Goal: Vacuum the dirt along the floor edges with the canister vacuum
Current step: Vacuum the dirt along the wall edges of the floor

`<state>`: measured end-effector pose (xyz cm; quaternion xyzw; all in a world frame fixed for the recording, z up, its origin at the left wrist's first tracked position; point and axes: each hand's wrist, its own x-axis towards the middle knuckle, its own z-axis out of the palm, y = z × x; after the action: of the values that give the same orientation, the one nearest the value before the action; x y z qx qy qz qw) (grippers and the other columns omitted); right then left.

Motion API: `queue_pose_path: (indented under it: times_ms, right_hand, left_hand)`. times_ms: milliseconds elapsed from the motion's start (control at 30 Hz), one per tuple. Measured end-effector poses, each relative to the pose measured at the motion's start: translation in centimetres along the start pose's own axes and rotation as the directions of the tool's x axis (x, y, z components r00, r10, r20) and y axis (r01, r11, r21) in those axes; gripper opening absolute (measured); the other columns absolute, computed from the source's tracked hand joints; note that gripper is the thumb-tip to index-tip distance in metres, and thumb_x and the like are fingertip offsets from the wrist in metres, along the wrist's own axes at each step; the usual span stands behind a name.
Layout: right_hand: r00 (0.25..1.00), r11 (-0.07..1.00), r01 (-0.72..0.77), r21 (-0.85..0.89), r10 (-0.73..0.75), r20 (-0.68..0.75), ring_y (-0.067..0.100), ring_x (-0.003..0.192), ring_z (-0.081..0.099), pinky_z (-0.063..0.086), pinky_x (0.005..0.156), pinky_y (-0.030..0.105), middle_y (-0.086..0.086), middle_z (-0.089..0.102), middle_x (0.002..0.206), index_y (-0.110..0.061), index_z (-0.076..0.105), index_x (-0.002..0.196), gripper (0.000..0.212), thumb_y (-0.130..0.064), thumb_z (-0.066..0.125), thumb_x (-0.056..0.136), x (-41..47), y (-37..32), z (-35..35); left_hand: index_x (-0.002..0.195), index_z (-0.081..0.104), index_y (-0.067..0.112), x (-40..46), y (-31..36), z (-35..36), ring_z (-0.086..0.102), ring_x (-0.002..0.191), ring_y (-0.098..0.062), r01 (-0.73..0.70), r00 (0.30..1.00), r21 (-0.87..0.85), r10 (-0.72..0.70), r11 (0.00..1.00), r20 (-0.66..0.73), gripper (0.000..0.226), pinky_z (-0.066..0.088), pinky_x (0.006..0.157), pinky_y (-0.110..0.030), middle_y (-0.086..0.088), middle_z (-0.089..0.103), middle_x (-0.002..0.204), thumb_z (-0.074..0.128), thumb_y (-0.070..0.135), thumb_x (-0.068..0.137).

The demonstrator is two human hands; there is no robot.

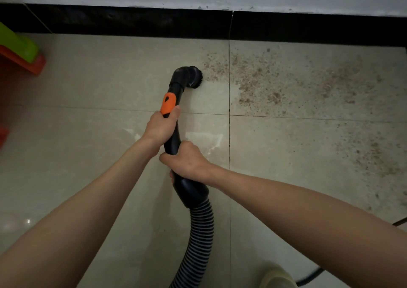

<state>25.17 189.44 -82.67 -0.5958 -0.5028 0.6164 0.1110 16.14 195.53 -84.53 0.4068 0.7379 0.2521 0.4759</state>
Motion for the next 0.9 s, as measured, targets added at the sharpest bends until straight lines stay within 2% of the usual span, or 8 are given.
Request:
queue_pose_path:
  times_ms: [67,167,333,500,633,800,900]
  right_hand:
    - [1.0,1.0,0.002,0.02,-0.002,-0.028,0.021,0.051,0.06,0.058,0.068,0.037,0.008,0.061,0.055,-0.008,0.053,0.068,0.018,-0.015,0.057,0.083,0.6,-0.1,-0.5]
    - [0.998,0.998,0.002,0.061,0.002,-0.067,0.023,0.054,0.061,0.058,0.071,0.04,0.009,0.061,0.058,-0.007,0.053,0.07,0.016,-0.016,0.057,0.084,0.9,0.2,-1.3]
    - [0.991,0.995,-0.013,0.1,0.026,-0.13,0.026,0.058,0.062,0.057,0.069,0.038,0.008,0.06,0.056,-0.008,0.053,0.068,0.019,-0.016,0.058,0.084,0.3,1.5,-2.8]
    - [0.987,0.997,-0.008,0.081,0.021,-0.161,0.023,0.054,0.062,0.057,0.067,0.038,0.008,0.061,0.054,-0.008,0.054,0.07,0.016,-0.015,0.057,0.083,-0.2,2.7,-3.7]
    - [0.992,0.998,0.017,0.069,-0.008,-0.129,0.022,0.052,0.061,0.058,0.067,0.038,0.008,0.061,0.054,-0.009,0.053,0.07,0.015,-0.015,0.057,0.083,0.3,2.3,-3.2]
    - [0.999,0.999,0.031,0.021,-0.031,0.007,0.023,0.054,0.061,0.057,0.067,0.036,0.008,0.062,0.058,-0.008,0.053,0.074,0.013,-0.015,0.057,0.084,1.2,0.8,-1.9]
    - [0.998,0.999,0.045,0.016,-0.046,0.042,0.022,0.054,0.061,0.056,0.066,0.035,0.008,0.062,0.059,-0.008,0.053,0.074,0.015,-0.016,0.059,0.085,2.3,-0.3,-1.6]
  left_hand:
    - [0.097,0.055,0.006,0.8,0.7,0.4,0.056,0.08,-0.024,-0.009,1.0,0.015,0.009,1.0,0.019,0.039,0.046,0.073,-0.034,-0.01,0.057,0.088,0.049,0.044,0.093]
    - [0.096,0.054,0.006,1.5,1.8,1.3,0.056,0.08,-0.024,-0.033,0.997,0.042,0.03,0.999,0.067,0.037,0.046,0.075,-0.035,-0.01,0.057,0.086,0.05,0.043,0.094]
    - [0.099,0.054,0.006,1.4,2.7,3.8,0.054,0.074,-0.019,-0.07,0.989,0.083,0.058,0.994,0.137,0.039,0.042,0.062,-0.027,-0.004,0.055,0.081,0.05,0.044,0.093]
    - [0.104,0.054,0.007,0.9,2.9,5.3,0.055,0.078,-0.019,-0.067,0.985,0.089,0.051,0.994,0.168,0.042,0.044,0.068,-0.028,-0.005,0.055,0.086,0.049,0.047,0.093]
    - [0.1,0.053,0.008,0.9,2.4,4.5,0.054,0.076,-0.019,-0.052,0.993,0.06,0.045,0.997,0.112,0.039,0.044,0.067,-0.03,-0.004,0.054,0.082,0.049,0.046,0.093]
    - [0.087,0.054,0.01,1.5,0.8,1.7,0.056,0.078,-0.026,-0.018,1.0,0.029,0.019,0.999,-0.016,0.038,0.048,0.078,-0.039,-0.009,0.057,0.082,0.05,0.047,0.092]
    - [0.08,0.055,0.013,2.3,0.9,0.4,0.058,0.08,-0.027,0.004,0.998,0.012,-0.004,1.0,-0.06,0.036,0.05,0.085,-0.044,-0.013,0.059,0.087,0.051,0.046,0.092]
